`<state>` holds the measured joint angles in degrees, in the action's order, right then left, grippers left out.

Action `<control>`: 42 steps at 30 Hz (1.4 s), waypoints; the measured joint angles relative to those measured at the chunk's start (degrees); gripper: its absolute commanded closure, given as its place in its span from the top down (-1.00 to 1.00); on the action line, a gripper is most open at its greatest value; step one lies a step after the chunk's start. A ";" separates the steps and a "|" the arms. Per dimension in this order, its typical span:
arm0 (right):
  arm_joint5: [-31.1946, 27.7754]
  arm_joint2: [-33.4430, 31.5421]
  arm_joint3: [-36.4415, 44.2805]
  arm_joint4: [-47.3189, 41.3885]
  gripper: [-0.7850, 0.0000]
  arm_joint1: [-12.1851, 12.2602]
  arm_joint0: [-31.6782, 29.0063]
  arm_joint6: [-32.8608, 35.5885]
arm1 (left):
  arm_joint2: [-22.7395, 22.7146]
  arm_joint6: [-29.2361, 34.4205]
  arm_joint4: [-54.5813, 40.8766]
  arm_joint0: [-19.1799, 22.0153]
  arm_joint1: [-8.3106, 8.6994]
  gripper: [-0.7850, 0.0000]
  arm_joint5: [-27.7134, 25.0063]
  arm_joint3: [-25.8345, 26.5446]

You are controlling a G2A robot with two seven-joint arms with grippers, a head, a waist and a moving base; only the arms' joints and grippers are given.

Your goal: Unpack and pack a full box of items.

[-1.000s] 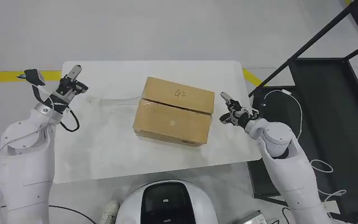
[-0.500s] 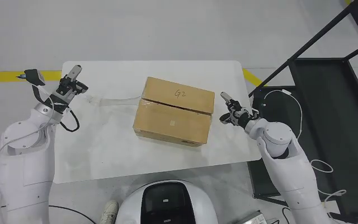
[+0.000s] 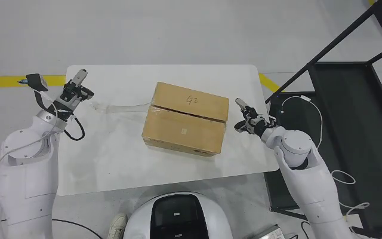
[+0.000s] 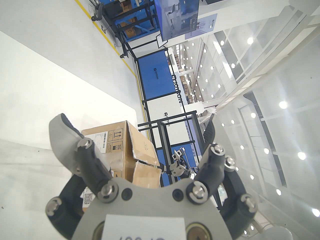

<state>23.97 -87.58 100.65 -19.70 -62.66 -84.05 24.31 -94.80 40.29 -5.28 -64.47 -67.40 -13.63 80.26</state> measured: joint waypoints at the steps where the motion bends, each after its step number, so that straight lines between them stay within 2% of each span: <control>1: 0.00 0.00 0.00 0.00 1.00 0.00 0.00 0.00 | 0.00 0.00 0.00 0.00 0.00 1.00 0.00 0.00; 12: -0.08 0.04 0.05 -0.09 1.00 0.00 -0.04 0.12 | 0.08 0.04 0.07 -0.05 0.00 1.00 -0.01 0.09; 15: -1.50 -0.54 -0.02 0.09 1.00 0.32 -0.27 3.98 | 1.89 2.25 3.73 -0.43 0.21 1.00 -1.85 2.25; 17: -3.32 -1.16 -0.46 2.26 1.00 0.80 -0.40 8.39 | 3.41 4.96 6.15 0.09 0.42 1.00 -5.04 2.49; 23: -8.88 -4.15 -2.06 6.20 1.00 2.43 -0.62 24.92 | 6.84 12.01 2.10 5.70 0.52 1.00 -10.41 -3.05; 26: -12.84 -5.22 -1.94 8.29 1.00 2.95 -1.15 29.05 | 8.84 16.65 0.81 8.84 0.59 1.00 -13.15 -6.99; 32: -18.60 -4.66 -3.18 8.24 1.00 3.16 -0.59 30.80 | 13.51 23.88 -3.14 15.57 0.25 1.00 -17.26 -16.36; 36: -19.19 -4.23 -3.84 6.35 1.00 3.06 -0.23 30.87 | 15.48 26.69 -5.23 18.29 0.07 1.00 -21.45 -21.02; 42: -19.14 -4.25 -3.81 6.58 1.00 3.07 -0.25 30.88 | 15.60 26.77 -5.49 18.49 0.05 1.00 -21.88 -21.50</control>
<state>4.83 -91.82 96.84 -13.12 -59.59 -84.30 55.18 -79.19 67.06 -10.77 -45.98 -67.34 -35.52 58.76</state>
